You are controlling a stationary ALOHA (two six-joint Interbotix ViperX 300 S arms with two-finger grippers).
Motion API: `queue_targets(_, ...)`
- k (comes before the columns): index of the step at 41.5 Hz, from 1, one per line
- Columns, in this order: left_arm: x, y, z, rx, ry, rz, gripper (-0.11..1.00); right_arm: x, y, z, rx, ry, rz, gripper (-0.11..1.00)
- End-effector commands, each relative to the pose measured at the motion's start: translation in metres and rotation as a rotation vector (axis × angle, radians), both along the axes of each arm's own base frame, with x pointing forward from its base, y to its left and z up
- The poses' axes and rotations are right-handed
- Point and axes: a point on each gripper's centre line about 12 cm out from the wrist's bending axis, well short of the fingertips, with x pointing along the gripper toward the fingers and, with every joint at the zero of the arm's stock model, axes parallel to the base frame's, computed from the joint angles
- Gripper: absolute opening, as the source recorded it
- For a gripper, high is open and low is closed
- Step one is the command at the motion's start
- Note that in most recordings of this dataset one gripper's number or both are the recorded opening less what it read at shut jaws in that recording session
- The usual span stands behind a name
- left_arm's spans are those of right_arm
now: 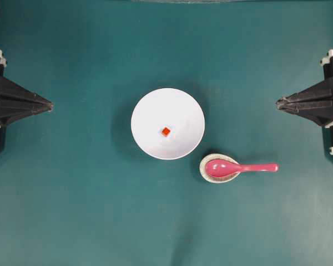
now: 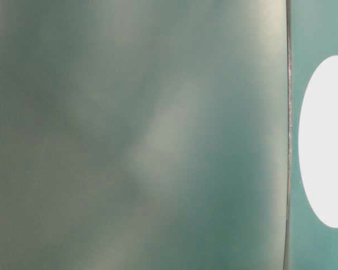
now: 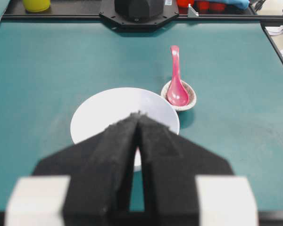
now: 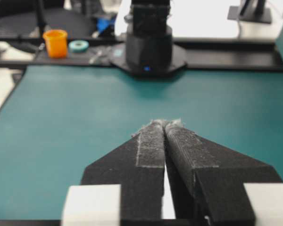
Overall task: Grip the spoon and scoop the red block from the bowl with right arm.
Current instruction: 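Move the right gripper toward the pink spoon handle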
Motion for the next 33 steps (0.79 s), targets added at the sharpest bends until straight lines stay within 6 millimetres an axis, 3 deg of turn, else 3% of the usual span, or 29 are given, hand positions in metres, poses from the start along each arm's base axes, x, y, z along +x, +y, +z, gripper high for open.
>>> queue_targets(1,0.002,-0.001,0.011,0.003,-0.026,-0.003,0.00,0.003,0.001,0.011,0.005,-0.026,0.002,0.18)
queue_targets(7,0.002,-0.001,0.011,0.003,-0.025,-0.003,0.00,0.003,0.000,0.010,0.027,-0.023,-0.002,0.41)
queue_targets(11,0.002,0.000,0.011,0.003,-0.025,-0.002,0.00,0.005,0.000,0.007,0.045,-0.009,-0.004,0.49)
queue_targets(17,0.002,-0.001,0.011,0.001,-0.025,-0.003,0.00,0.009,0.004,-0.002,0.052,0.027,0.011,0.50)
queue_targets(33,0.002,0.000,0.006,-0.006,0.009,0.000,0.00,0.023,0.026,-0.056,0.078,0.123,0.094,0.50)
